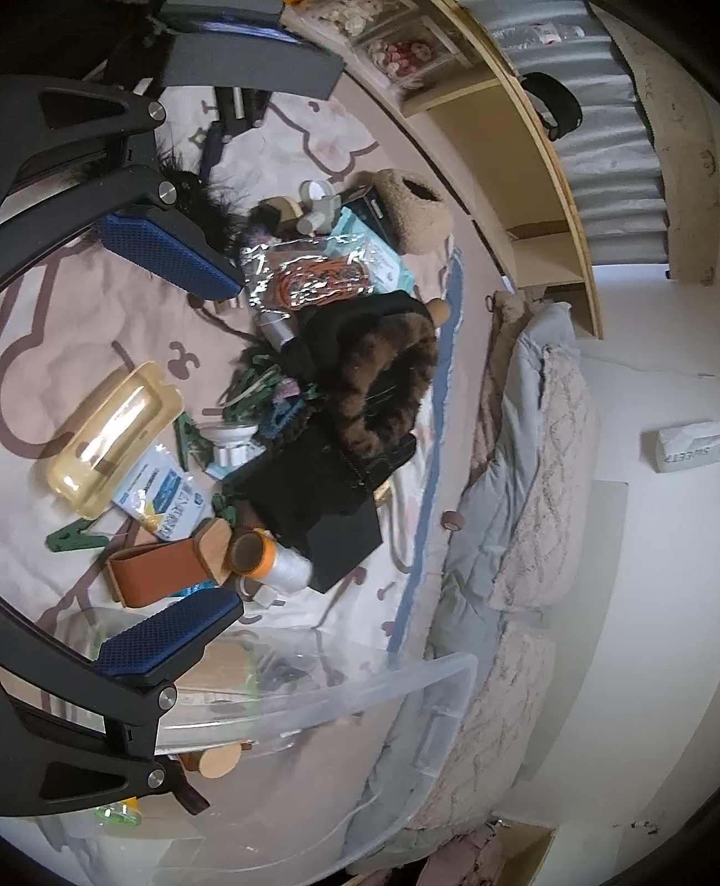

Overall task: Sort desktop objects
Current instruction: 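Hold the feathery item in the left gripper while the right gripper approaches the yellow translucent tray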

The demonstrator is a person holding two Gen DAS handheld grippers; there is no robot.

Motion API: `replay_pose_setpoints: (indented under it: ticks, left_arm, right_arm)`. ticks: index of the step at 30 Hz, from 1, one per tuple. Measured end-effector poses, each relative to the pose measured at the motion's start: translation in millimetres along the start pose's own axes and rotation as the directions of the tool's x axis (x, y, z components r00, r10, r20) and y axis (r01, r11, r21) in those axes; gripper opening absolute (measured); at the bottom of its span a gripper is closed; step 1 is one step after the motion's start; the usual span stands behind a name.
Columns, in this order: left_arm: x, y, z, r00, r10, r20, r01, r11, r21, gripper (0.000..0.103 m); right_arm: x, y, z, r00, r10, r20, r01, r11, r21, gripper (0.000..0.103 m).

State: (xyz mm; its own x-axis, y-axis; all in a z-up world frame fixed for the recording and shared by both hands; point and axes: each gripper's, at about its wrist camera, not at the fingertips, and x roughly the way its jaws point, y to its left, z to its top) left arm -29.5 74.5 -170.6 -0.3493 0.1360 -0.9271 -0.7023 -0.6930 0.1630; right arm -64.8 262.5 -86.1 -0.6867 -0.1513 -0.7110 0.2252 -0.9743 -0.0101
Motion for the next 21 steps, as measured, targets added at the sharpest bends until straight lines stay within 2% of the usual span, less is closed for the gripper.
replay_pose_setpoints:
  ticks: [1,2,8,10,16,20,21]
  left_arm:
    - [-2,2,-1,1.0,0.013,0.008,-0.013,1.0,-0.009,0.071]
    - [-4,5,-1,1.0,0.023,0.014,-0.023,1.0,-0.017,0.073]
    - [0,21,-9,0.999,0.043,-0.032,-0.044,0.998,-0.053,0.073]
    - [2,24,-13,0.996,0.068,-0.055,-0.071,0.996,-0.05,0.073]
    - [-1,45,-20,0.994,0.088,-0.063,-0.094,0.99,-0.108,0.073]
    - [-2,59,-19,0.986,0.159,-0.058,-0.166,0.976,-0.14,0.076]
    - [-3,62,-19,0.984,0.168,-0.055,-0.175,0.973,-0.15,0.076]
  right_arm:
    - [1,-1,-1,1.0,0.001,-0.007,-0.001,1.0,-0.002,0.103]
    - [3,-1,-4,1.0,0.003,-0.018,-0.003,1.0,-0.005,0.103]
    - [26,-1,-23,0.988,0.053,-0.143,-0.058,0.998,-0.03,0.103]
    - [33,0,-30,0.982,0.064,-0.177,-0.072,0.997,-0.04,0.103]
    - [58,2,-46,0.95,0.086,-0.299,-0.094,0.996,-0.011,0.103]
    - [66,7,-49,0.935,0.067,-0.349,-0.079,0.997,-0.021,0.103]
    - [67,9,-50,0.933,0.061,-0.354,-0.077,0.997,-0.032,0.098]
